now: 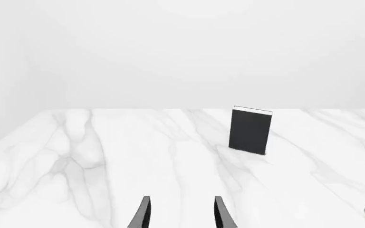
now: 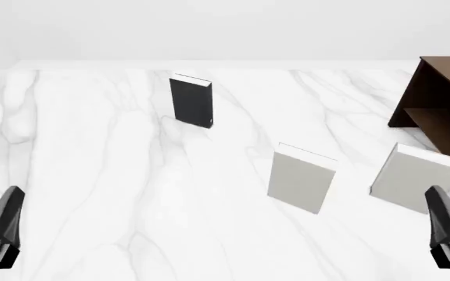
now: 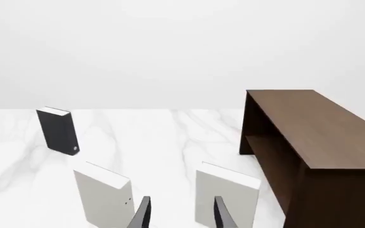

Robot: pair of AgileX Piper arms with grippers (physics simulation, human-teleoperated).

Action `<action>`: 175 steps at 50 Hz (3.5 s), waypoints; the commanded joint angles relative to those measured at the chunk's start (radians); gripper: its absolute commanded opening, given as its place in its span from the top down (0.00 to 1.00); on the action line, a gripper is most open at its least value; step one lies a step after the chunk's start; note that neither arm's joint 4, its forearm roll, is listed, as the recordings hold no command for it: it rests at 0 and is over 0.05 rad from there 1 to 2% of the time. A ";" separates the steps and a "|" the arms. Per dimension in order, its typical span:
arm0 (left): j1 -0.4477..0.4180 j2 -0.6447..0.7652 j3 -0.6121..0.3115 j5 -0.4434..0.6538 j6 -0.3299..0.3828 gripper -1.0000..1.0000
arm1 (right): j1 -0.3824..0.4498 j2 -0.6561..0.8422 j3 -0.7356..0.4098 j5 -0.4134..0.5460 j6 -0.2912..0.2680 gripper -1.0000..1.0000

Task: Pick up the book on the left and place it on top of the shelf.

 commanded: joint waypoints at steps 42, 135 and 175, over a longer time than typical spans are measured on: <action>0.000 0.000 0.000 0.000 0.000 0.00 | 0.283 0.290 -0.557 0.154 -0.073 0.00; 0.000 0.000 0.000 0.000 0.000 0.00 | 0.473 1.296 -1.012 -0.059 -0.097 0.00; 0.000 0.000 0.000 0.000 0.000 0.00 | 0.492 1.579 -1.215 -0.143 -0.079 0.00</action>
